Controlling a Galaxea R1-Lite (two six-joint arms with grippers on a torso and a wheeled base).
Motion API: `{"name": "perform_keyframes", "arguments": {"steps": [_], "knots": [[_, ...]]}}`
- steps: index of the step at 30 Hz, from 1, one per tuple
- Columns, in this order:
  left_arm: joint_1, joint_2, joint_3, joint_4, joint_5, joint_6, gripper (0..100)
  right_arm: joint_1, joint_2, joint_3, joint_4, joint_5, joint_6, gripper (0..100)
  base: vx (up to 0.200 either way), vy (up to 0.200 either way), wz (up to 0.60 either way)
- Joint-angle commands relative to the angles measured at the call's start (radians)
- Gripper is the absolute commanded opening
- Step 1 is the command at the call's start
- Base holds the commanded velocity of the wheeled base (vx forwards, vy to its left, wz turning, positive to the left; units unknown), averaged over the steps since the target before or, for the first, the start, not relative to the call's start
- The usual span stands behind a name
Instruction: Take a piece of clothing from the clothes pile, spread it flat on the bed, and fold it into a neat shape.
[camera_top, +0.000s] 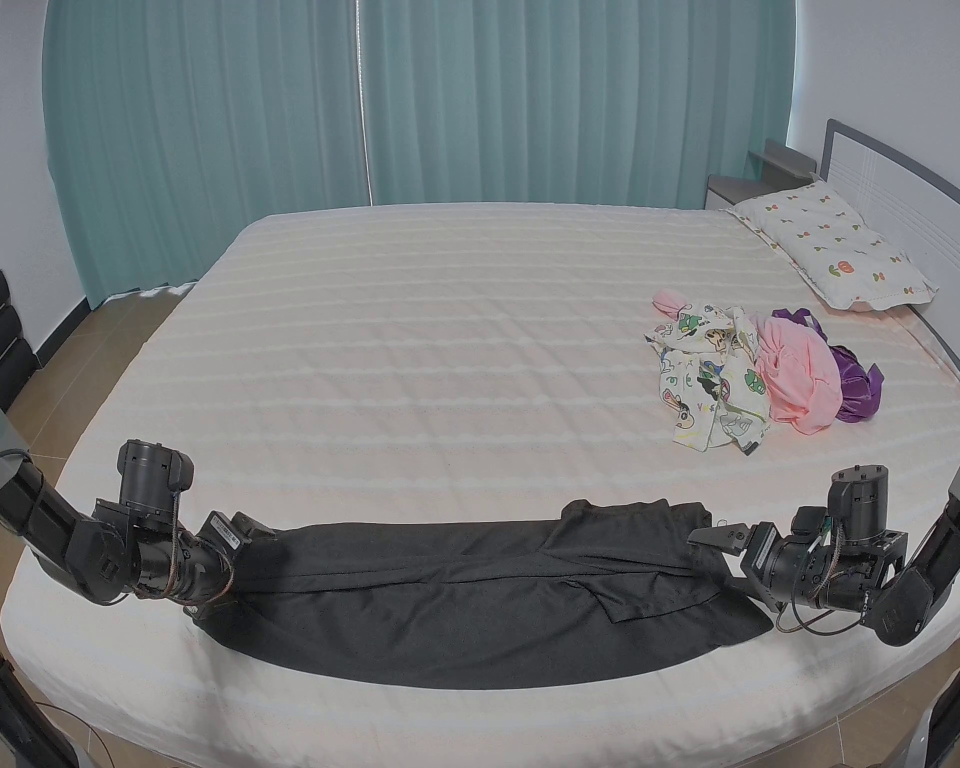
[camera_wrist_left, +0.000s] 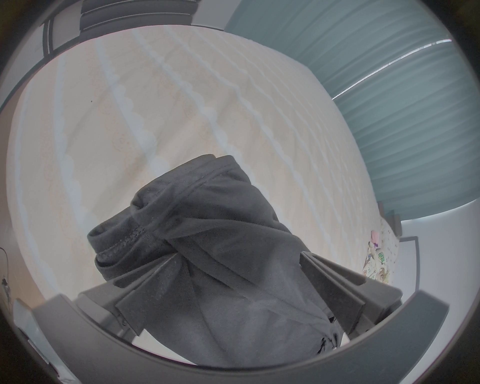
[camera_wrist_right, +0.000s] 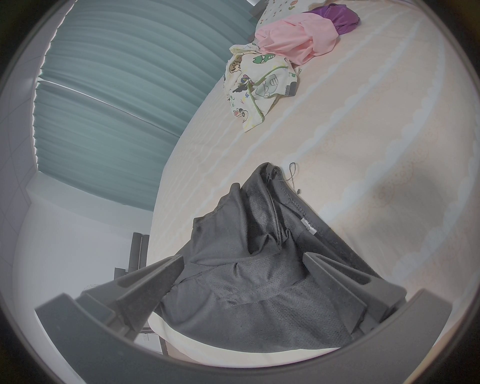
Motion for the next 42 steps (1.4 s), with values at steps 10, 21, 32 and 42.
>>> {"name": "perform_keyframes", "arguments": {"steps": [10,21,32,42], "knots": [[-0.005,0.008,0.025,-0.035,0.066,-0.011,0,0.033,-0.106,0.013,0.050,-0.001,0.005,100,0.000,0.000,0.00],[-0.005,-0.033,0.021,-0.038,0.116,-0.011,0,0.104,-0.040,-0.048,0.070,-0.001,0.194,100,0.000,0.000,0.00],[-0.005,-0.041,0.027,-0.107,0.115,-0.020,0,0.123,0.083,-0.152,0.065,-0.108,0.241,100,0.000,0.000,0.00],[-0.005,-0.041,0.024,-0.110,0.115,-0.028,0,0.127,0.153,-0.206,0.061,-0.148,0.243,100,0.000,0.000,0.00]]}}
